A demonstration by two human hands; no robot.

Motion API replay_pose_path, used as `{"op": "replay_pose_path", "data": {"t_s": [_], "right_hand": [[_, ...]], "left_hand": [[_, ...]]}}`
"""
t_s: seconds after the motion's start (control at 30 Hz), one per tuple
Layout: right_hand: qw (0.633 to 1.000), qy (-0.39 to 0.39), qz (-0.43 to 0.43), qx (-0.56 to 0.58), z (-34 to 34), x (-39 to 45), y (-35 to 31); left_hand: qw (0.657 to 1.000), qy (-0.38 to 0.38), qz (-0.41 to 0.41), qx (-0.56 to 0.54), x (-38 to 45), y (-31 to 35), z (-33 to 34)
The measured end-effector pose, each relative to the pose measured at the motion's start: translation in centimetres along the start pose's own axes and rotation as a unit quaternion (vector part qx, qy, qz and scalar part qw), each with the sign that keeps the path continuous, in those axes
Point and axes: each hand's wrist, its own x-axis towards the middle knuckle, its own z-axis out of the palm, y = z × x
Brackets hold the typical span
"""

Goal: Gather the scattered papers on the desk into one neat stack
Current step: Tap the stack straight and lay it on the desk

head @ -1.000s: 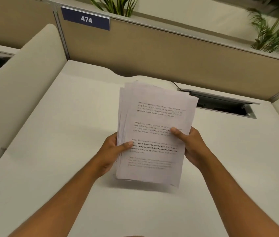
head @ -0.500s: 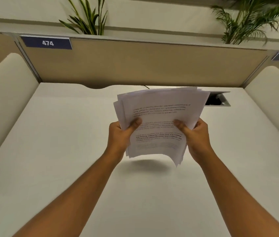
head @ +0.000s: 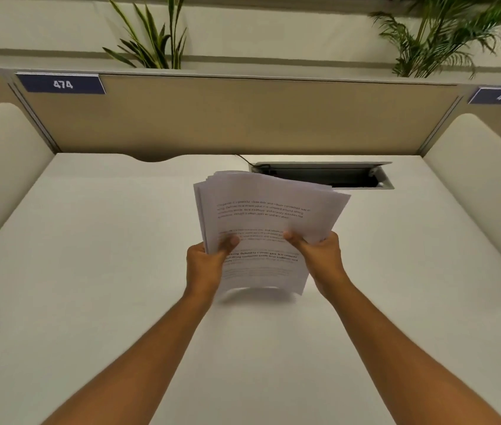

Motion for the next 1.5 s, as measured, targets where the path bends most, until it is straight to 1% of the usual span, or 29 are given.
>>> {"op": "replay_pose_path", "data": {"t_s": [0.07, 0.13, 0.27, 0.33, 0.5, 0.63, 0.7, 0.83, 0.97, 1.07, 1.17, 1.3, 1.4, 1.5], "right_hand": [[1.000, 0.012, -0.022, 0.010, -0.5, 0.6, -0.9], [0.999, 0.012, -0.031, 0.012, -1.0, 1.2, -1.0], [1.000, 0.013, 0.009, 0.006, -1.6, 0.9, 0.5], [1.000, 0.009, 0.018, 0.011, -1.8, 0.4, 1.2], [0.999, 0.000, 0.009, 0.042, -2.1, 0.3, 1.1], [0.998, -0.006, -0.005, 0.056, -2.1, 0.4, 0.5], [0.999, -0.010, 0.001, 0.046, -1.9, 0.1, 0.8], [0.999, -0.045, -0.010, 0.007, -2.2, -0.5, 0.9], [0.997, -0.050, -0.057, -0.010, -3.0, -0.7, -0.7], [0.996, -0.042, -0.084, -0.007, -3.0, -1.0, -2.0], [0.996, -0.029, -0.085, -0.004, -2.4, -1.2, -2.3], [0.997, -0.017, -0.079, -0.012, -1.6, -1.4, -2.3], [0.998, -0.006, -0.066, -0.010, -1.7, -1.4, -2.1], [0.999, -0.020, -0.048, -0.015, -1.9, -1.6, -1.6]], "left_hand": [[1.000, -0.008, 0.028, -0.007, 0.3, 0.9, 0.3], [0.998, -0.044, 0.041, -0.001, 0.5, 1.1, 0.1], [0.990, -0.120, 0.021, 0.074, 0.6, -1.0, -1.0], [0.986, -0.143, 0.018, 0.081, 0.5, -2.1, -1.6], [0.983, -0.156, 0.032, 0.091, 0.2, -2.1, -2.2], [0.982, -0.161, 0.021, 0.093, 0.3, -1.4, -1.8], [0.980, -0.169, 0.013, 0.105, 0.2, -1.5, -1.7], [0.977, -0.183, 0.016, 0.110, 0.1, -1.9, -1.8], [0.970, -0.208, 0.016, 0.124, -0.2, -0.4, -2.0], [0.981, -0.173, 0.041, 0.075, -1.3, 1.7, -1.9], [0.989, -0.125, 0.077, 0.030, -2.3, 3.2, -0.9], [0.994, -0.071, 0.080, 0.004, -2.5, 4.2, 0.3], [0.995, -0.080, 0.066, 0.012, -2.2, 4.4, 0.0], [0.993, -0.105, 0.043, 0.022, -2.1, 4.2, -0.3]]}}
